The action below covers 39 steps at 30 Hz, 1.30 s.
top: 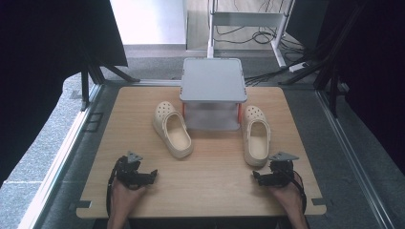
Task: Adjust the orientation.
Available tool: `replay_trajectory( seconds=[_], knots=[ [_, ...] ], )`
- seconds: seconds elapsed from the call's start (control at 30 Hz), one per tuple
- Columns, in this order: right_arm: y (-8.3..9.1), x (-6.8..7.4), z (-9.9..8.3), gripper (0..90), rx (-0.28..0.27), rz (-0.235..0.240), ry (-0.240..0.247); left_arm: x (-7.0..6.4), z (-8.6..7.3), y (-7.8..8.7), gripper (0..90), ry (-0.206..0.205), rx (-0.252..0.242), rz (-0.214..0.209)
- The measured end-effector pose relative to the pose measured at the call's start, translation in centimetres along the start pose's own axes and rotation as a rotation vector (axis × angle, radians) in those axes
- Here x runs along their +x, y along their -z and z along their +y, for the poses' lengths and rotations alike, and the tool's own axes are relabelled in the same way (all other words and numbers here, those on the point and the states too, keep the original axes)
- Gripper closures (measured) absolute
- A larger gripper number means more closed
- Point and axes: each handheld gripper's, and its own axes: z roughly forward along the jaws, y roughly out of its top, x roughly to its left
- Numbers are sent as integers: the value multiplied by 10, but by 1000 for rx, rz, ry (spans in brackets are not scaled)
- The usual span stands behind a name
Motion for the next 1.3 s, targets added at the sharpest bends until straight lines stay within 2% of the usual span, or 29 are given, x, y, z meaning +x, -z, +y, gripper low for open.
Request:
replay_trajectory(
  seconds=[0.33, 0.6, 0.7, 0.83, 0.93, 1.13, 1.3],
  knots=[
    [3, -1, -2, 50, -17, 21, 17, -1, -1, 1, 0, 9, -2, 9],
    [4, -2, 0, 77, -4, 22, 12, -1, 0, 0, 1, 2, -2, 1],
    [8, -4, 1, 126, 1, 49, -7, 0, 0, 0, 0, -1, -4, -4],
    [12, -6, 1, 126, 22, 79, -46, 0, 0, -1, 0, -4, -4, -6],
    [18, -6, 3, 127, 25, 83, -47, 0, 1, -1, 0, -6, -4, -9],
    [36, -3, 10, 127, -5, 81, -33, 0, 1, -1, 0, -6, -5, -8],
    [50, -1, 18, 128, -19, 112, -35, 0, 1, -1, 0, -6, -5, -8]
  ],
)
